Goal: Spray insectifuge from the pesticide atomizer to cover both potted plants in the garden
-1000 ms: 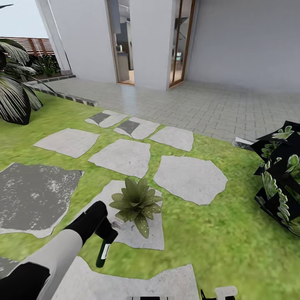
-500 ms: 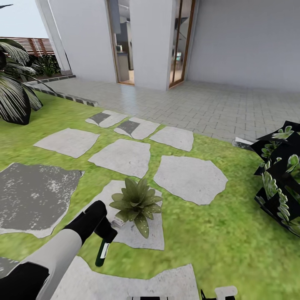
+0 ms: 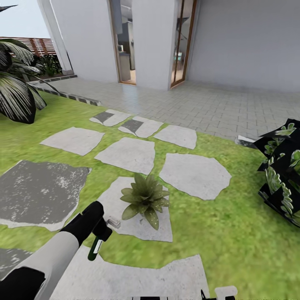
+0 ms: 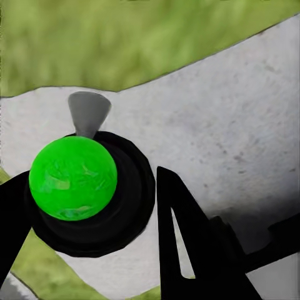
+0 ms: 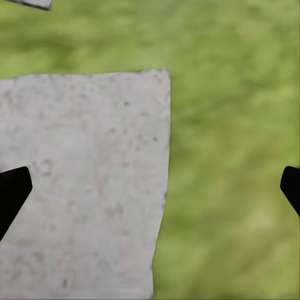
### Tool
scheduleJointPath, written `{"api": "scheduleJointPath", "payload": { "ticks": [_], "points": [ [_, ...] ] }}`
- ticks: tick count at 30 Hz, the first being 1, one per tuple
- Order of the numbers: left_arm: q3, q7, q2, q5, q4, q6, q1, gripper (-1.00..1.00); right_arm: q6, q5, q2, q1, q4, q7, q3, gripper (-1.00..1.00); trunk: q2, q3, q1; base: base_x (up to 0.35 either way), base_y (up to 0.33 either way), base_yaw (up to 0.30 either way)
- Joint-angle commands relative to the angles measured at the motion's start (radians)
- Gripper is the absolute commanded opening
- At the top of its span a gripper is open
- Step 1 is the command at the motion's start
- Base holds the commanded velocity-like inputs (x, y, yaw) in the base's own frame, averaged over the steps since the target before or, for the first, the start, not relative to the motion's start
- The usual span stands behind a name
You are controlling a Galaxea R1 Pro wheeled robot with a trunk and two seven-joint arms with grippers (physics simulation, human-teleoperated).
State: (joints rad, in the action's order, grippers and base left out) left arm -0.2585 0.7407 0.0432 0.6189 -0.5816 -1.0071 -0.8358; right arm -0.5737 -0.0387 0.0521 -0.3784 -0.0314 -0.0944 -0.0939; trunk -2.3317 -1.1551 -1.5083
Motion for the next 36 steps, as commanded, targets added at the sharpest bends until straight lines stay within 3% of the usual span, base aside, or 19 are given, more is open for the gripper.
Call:
{"api": "scheduleJointPath", "payload": {
  "ticks": [1, 17, 28, 36],
  "points": [
    [-0.002, 0.010, -0.001, 0.009, -0.006, 0.001, 0.001, -1.00, -0.002, -0.004, 0.000, -0.001, 0.001, -0.010, -0.008, 1.00, 0.000, -0.001, 0.000, -0.020, 0.054, 0.000],
    [-0.006, 0.012, 0.000, 0.006, -0.041, 0.033, 0.003, -1.00, -0.002, -0.004, 0.000, -0.001, 0.001, -0.010, -0.007, 1.00, 0.000, -0.001, 0.000, 0.002, 0.011, -0.006],
    [-0.007, 0.017, 0.001, 0.005, -0.041, 0.035, 0.015, -1.00, -0.002, -0.004, 0.000, -0.001, 0.001, -0.011, -0.008, 1.00, 0.000, -0.001, 0.000, 0.091, 0.141, -0.248],
    [-0.007, 0.019, 0.004, 0.005, -0.043, 0.033, 0.015, -1.00, -0.002, -0.004, 0.000, -0.001, 0.001, -0.011, -0.008, 1.00, 0.000, -0.001, 0.000, 0.054, 0.078, -0.047]
  ]
}}
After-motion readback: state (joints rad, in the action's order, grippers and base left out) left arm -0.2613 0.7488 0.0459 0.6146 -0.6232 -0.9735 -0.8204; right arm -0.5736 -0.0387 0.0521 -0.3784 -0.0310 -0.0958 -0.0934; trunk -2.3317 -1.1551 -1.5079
